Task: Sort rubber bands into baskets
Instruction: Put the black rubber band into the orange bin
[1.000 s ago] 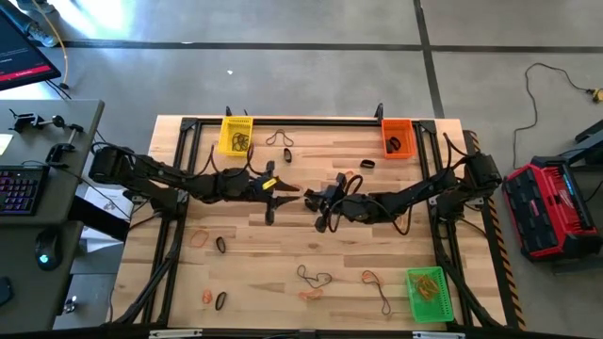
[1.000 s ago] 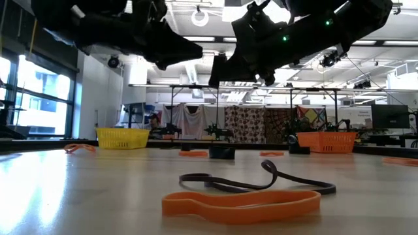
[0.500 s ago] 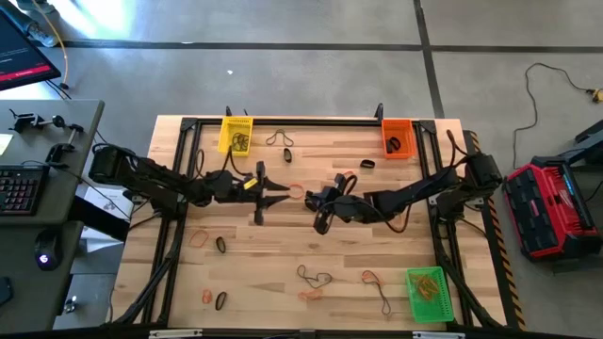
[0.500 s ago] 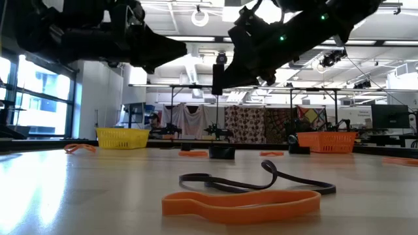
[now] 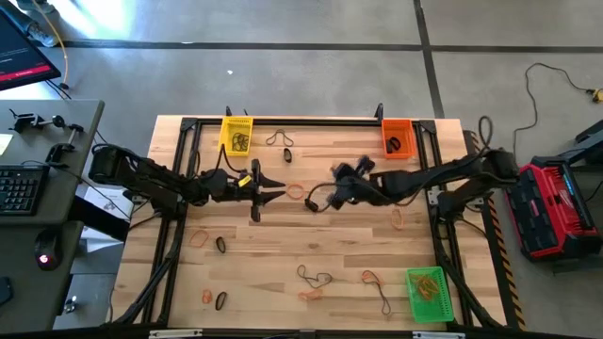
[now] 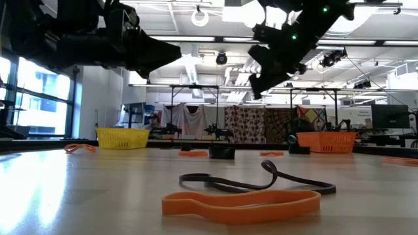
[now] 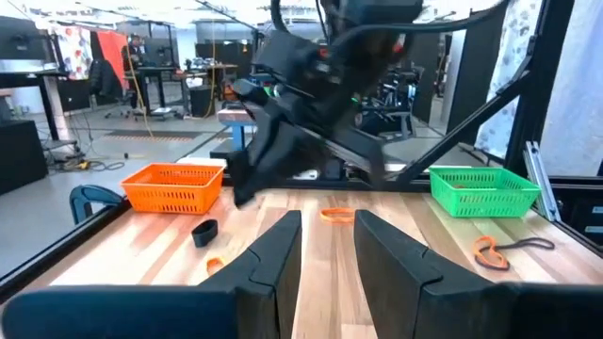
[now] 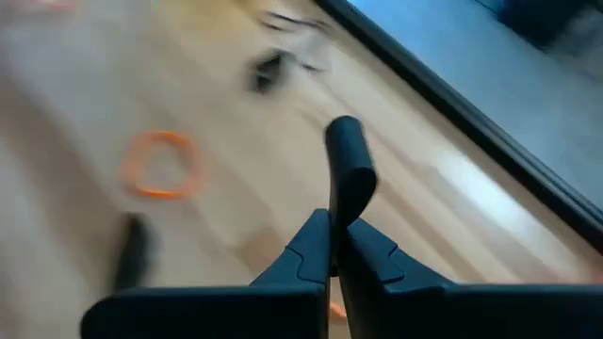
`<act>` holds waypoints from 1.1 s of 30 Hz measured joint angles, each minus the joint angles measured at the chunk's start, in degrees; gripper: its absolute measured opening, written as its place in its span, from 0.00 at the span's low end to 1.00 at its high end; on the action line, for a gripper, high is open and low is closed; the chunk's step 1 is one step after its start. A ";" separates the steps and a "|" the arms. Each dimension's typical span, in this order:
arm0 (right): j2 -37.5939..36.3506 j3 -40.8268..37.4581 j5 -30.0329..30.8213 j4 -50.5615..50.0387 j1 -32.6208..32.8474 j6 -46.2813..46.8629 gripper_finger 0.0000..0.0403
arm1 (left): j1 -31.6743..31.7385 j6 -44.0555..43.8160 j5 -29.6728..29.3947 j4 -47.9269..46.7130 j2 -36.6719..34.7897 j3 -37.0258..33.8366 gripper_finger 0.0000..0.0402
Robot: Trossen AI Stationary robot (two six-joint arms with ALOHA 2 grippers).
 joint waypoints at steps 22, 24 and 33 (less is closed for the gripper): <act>-5.15 0.00 0.88 -33.43 -19.75 14.70 0.00 | -0.04 -2.93 -0.02 -2.72 0.02 0.00 0.23; -5.15 0.00 -0.79 -33.45 -21.49 14.15 0.00 | -0.04 -2.93 -0.02 -2.91 0.02 0.00 0.23; -5.15 -0.02 -3.20 -33.39 -28.76 11.76 0.00 | -0.04 -2.95 -0.02 -3.52 0.02 0.02 0.23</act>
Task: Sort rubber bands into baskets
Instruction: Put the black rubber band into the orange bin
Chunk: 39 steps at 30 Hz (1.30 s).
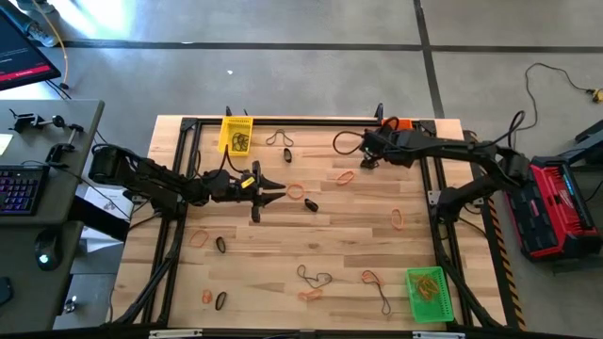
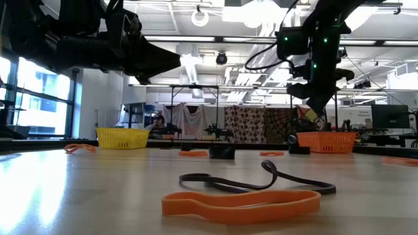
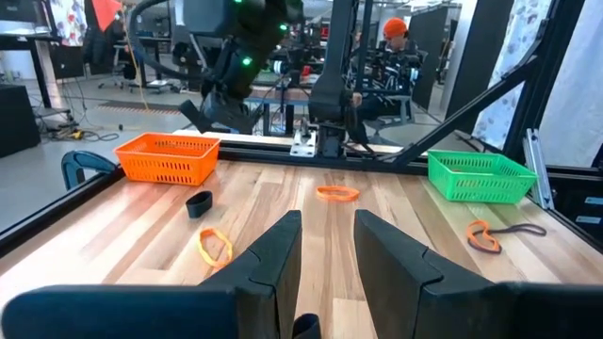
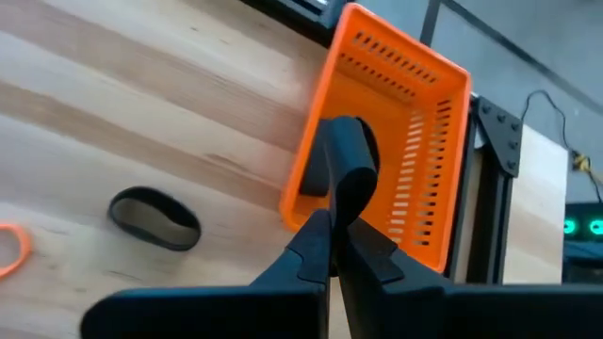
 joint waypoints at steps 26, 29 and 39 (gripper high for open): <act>1.04 -0.02 -6.58 2.93 -13.02 -8.22 0.00 | 0.00 1.58 -2.16 -0.90 0.00 0.00 0.23; 2.37 -0.04 -11.99 5.99 -17.27 -12.13 0.00 | 0.02 1.62 -2.16 -0.89 0.00 0.00 0.23; 6.06 -0.04 -19.29 10.56 -27.86 -16.52 0.00 | 0.02 2.45 -2.16 -0.85 0.00 0.00 0.23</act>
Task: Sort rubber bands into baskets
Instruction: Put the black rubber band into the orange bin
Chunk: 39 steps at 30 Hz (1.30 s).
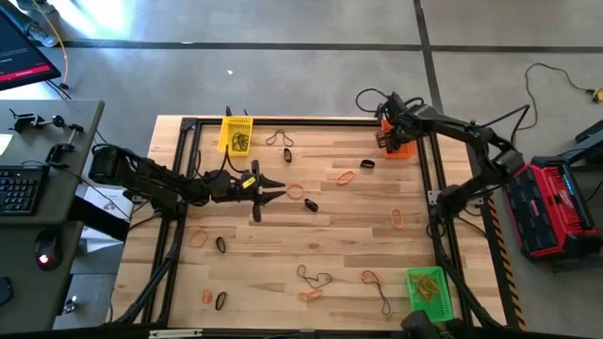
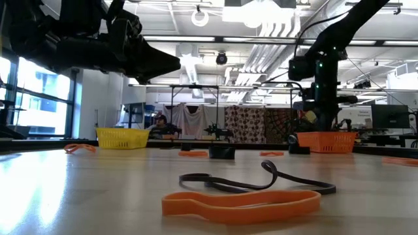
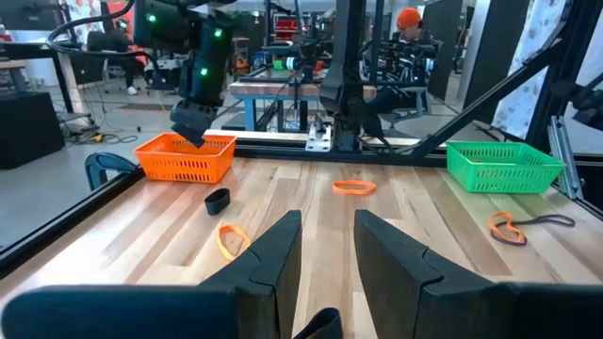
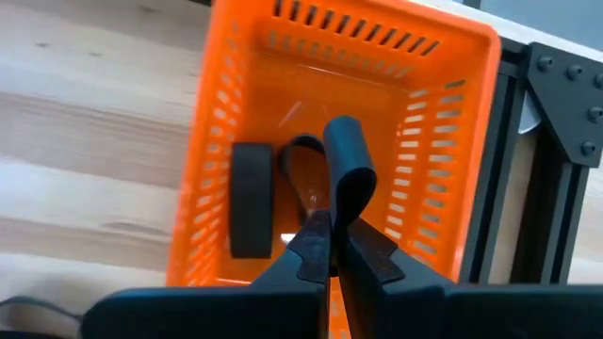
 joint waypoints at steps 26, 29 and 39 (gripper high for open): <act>8.06 0.00 -2.60 1.38 -2.68 -2.42 0.01 | 0.07 0.02 -1.29 0.07 0.00 0.02 0.23; 8.06 0.00 -2.62 0.96 -2.62 -4.94 0.04 | 0.07 0.02 -1.29 0.07 0.00 0.02 0.23; 8.04 0.00 2.22 0.24 -0.52 -10.10 0.31 | 0.07 1.21 -1.29 0.89 0.02 0.02 0.23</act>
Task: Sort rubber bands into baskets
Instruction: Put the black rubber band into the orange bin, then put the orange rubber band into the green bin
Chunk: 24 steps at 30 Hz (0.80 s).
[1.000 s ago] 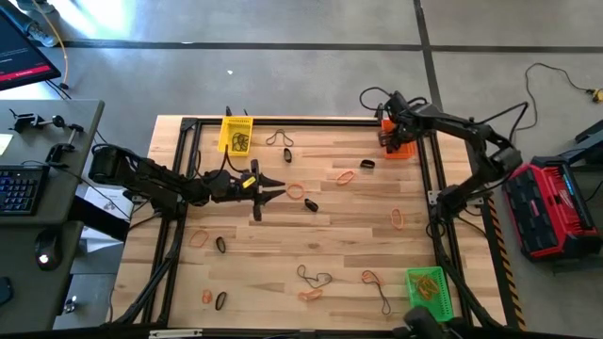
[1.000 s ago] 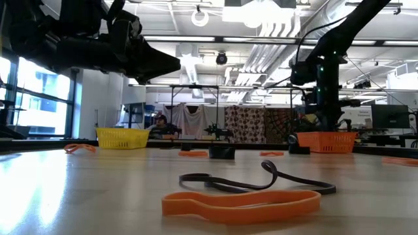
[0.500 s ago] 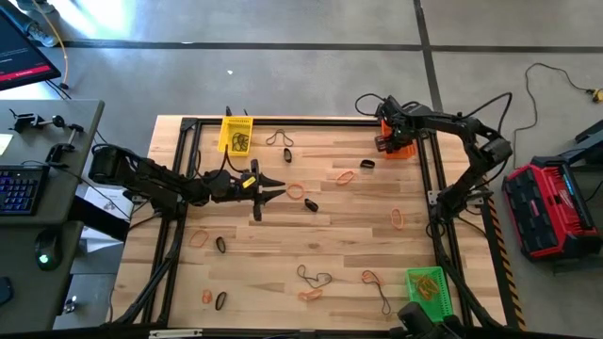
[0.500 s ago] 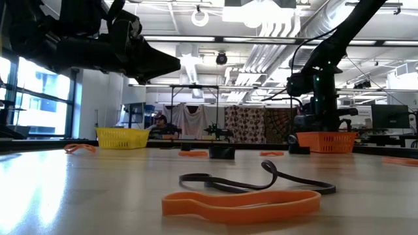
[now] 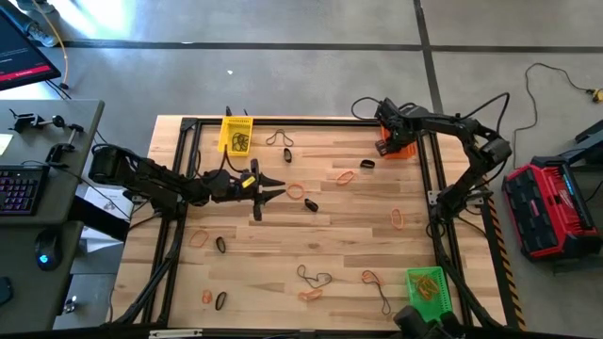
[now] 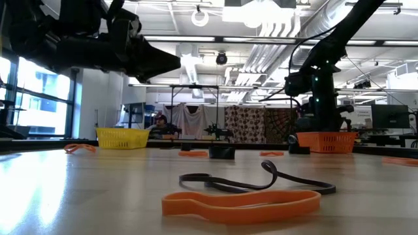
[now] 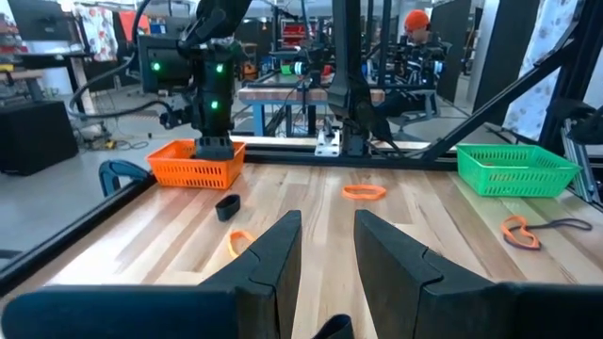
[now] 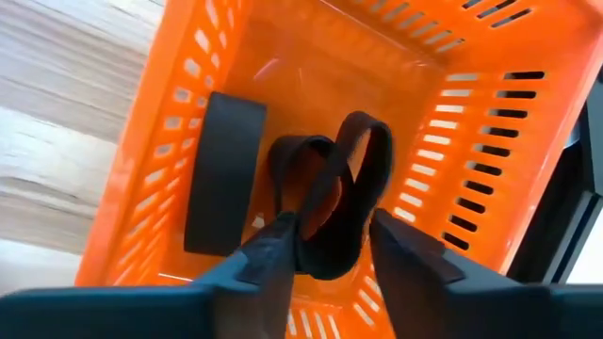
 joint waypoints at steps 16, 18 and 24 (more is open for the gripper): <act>-11.84 0.00 -5.57 7.44 1.21 -4.07 0.02 | 0.00 1.35 -0.24 -0.01 0.00 0.04 0.23; -13.98 -0.71 -7.65 11.57 2.07 -4.02 0.03 | -0.01 1.35 -0.24 0.00 0.00 0.04 0.23; -18.08 -8.94 -15.00 28.40 4.56 -3.48 0.01 | 0.00 1.37 -0.56 -0.02 0.00 0.04 0.23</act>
